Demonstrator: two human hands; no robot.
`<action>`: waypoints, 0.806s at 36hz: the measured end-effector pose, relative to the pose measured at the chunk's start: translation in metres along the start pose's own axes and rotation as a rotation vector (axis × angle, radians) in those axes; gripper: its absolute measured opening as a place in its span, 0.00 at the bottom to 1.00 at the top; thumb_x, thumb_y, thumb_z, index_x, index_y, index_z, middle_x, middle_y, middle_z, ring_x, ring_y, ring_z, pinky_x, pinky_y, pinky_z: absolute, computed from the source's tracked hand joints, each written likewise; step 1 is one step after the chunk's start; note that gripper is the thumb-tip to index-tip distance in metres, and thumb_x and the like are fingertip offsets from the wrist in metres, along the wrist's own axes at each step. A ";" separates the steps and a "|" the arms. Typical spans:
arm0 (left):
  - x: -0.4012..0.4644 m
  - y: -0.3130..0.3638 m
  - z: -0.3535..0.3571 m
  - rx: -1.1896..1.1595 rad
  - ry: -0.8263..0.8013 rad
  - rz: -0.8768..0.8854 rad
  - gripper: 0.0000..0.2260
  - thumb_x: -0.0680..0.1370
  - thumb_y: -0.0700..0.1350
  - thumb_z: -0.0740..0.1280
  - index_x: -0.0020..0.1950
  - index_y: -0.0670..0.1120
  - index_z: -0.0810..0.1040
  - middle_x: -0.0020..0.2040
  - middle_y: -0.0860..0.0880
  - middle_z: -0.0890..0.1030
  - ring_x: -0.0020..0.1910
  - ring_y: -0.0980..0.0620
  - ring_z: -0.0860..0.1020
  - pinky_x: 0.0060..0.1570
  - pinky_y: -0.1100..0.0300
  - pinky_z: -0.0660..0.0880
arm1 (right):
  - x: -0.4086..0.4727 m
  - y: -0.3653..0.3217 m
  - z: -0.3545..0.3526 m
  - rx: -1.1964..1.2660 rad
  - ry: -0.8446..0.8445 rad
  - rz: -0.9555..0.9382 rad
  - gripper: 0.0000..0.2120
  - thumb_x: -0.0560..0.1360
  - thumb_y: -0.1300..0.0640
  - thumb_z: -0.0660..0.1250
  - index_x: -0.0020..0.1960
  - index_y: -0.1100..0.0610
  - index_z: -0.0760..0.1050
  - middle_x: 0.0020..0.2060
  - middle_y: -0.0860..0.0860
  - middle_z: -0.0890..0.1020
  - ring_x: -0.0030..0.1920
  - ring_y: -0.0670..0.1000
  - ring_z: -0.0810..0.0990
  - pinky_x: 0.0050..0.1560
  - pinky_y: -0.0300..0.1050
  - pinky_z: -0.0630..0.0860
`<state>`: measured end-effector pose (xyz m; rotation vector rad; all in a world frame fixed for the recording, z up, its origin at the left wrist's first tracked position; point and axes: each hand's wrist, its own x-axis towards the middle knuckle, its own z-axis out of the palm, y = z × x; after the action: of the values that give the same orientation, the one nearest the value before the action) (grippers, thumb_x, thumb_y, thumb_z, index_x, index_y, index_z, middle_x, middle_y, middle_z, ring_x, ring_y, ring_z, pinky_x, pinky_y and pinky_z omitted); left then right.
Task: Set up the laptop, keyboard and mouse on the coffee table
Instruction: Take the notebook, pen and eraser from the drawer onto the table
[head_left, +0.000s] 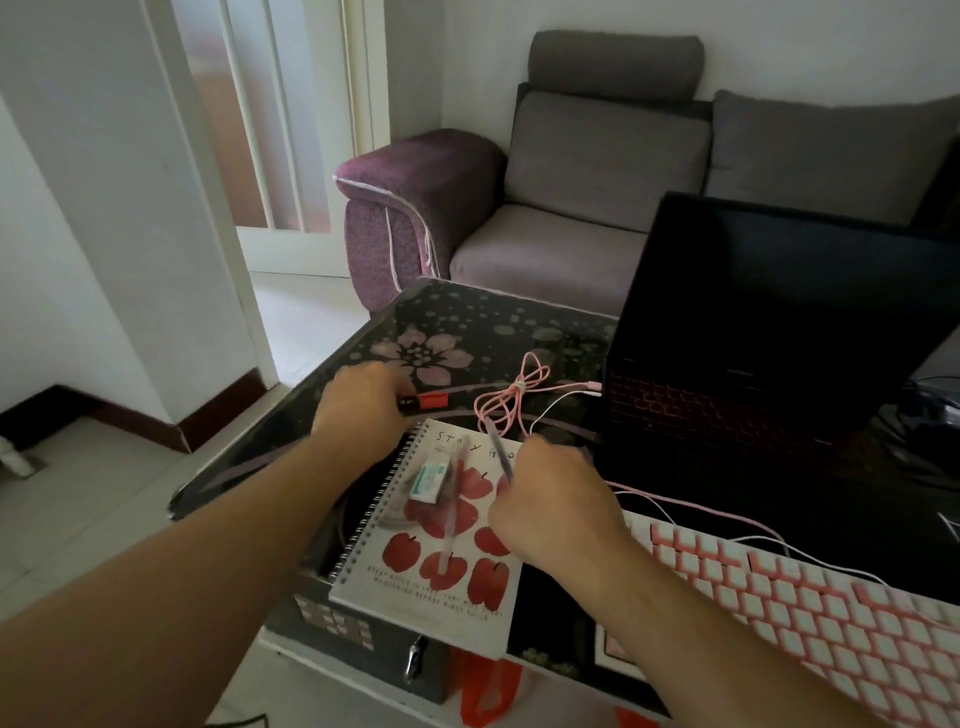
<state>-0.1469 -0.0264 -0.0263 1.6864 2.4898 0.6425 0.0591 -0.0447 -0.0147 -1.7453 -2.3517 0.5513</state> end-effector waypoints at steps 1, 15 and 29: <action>0.007 0.003 0.006 0.002 -0.012 0.050 0.10 0.78 0.44 0.73 0.57 0.55 0.86 0.54 0.50 0.85 0.54 0.48 0.81 0.62 0.47 0.79 | 0.001 0.003 0.000 0.002 0.005 0.008 0.08 0.76 0.56 0.70 0.54 0.54 0.73 0.45 0.51 0.79 0.38 0.49 0.78 0.30 0.44 0.70; -0.005 0.013 0.023 -0.441 0.081 -0.028 0.21 0.79 0.31 0.63 0.63 0.51 0.85 0.61 0.55 0.82 0.57 0.58 0.78 0.51 0.70 0.70 | 0.006 0.009 0.000 0.102 -0.080 -0.063 0.04 0.77 0.61 0.68 0.45 0.55 0.75 0.40 0.50 0.76 0.39 0.52 0.80 0.34 0.48 0.81; -0.070 0.023 0.003 -0.052 -0.197 -0.067 0.11 0.79 0.52 0.72 0.59 0.50 0.80 0.50 0.52 0.83 0.42 0.55 0.82 0.45 0.57 0.84 | -0.028 -0.005 -0.001 0.200 -0.097 -0.065 0.13 0.81 0.55 0.67 0.41 0.48 0.66 0.38 0.44 0.74 0.35 0.44 0.75 0.31 0.40 0.74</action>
<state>-0.0984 -0.0816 -0.0328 1.5589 2.3599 0.5037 0.0638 -0.0725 -0.0100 -1.5822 -2.3146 0.8458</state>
